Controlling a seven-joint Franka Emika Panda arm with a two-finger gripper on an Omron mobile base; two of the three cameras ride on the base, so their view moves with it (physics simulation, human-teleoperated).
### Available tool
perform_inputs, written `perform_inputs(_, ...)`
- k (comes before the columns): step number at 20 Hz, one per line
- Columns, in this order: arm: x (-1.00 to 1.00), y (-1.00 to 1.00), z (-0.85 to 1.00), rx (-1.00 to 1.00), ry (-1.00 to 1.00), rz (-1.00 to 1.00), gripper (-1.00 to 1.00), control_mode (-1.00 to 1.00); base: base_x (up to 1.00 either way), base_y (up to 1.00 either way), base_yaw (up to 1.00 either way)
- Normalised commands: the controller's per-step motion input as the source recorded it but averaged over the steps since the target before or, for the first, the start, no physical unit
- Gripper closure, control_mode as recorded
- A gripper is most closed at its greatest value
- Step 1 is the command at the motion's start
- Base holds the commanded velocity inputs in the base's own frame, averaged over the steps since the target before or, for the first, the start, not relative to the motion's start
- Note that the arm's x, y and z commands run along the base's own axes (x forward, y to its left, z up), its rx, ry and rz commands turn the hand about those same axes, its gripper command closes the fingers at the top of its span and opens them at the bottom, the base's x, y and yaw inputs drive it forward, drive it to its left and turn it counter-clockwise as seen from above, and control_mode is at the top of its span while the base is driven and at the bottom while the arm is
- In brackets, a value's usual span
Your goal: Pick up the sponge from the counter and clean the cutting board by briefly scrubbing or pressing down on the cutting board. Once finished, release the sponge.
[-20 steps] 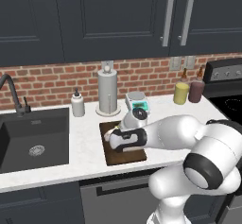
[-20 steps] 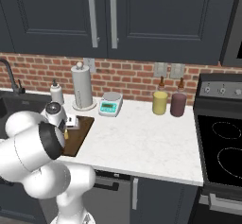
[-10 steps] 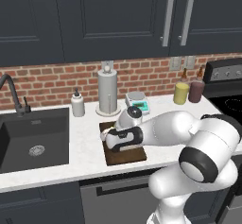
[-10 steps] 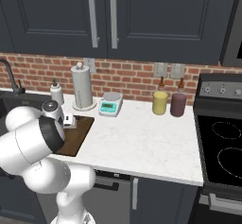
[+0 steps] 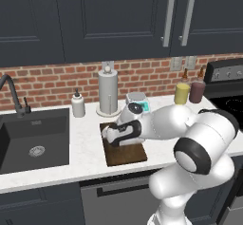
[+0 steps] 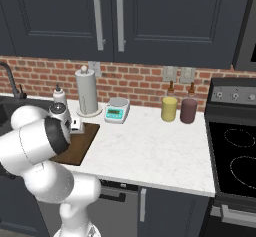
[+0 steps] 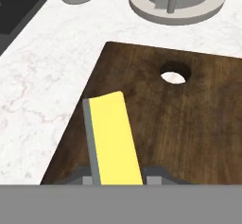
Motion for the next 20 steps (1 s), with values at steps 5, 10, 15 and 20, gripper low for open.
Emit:
perform_inputs(5, 0.49, -0.35, -0.04, -0.05, -0.06, 0.00, 1.00, -1.00, 0.00, 0.00, 0.00)
perform_inputs(10, 0.35, -0.34, -0.10, -0.10, -0.07, 0.00, 1.00, -1.00, 0.00, 0.00, 0.00)
perform_inputs(15, 0.08, -0.10, 0.00, -0.03, -0.01, 0.00, 1.00, -1.00, 0.00, 0.00, 0.00)
perform_inputs(20, -0.03, 0.00, 0.00, 0.00, 0.01, 0.00, 1.00, -1.00, 0.00, 0.00, 0.00)
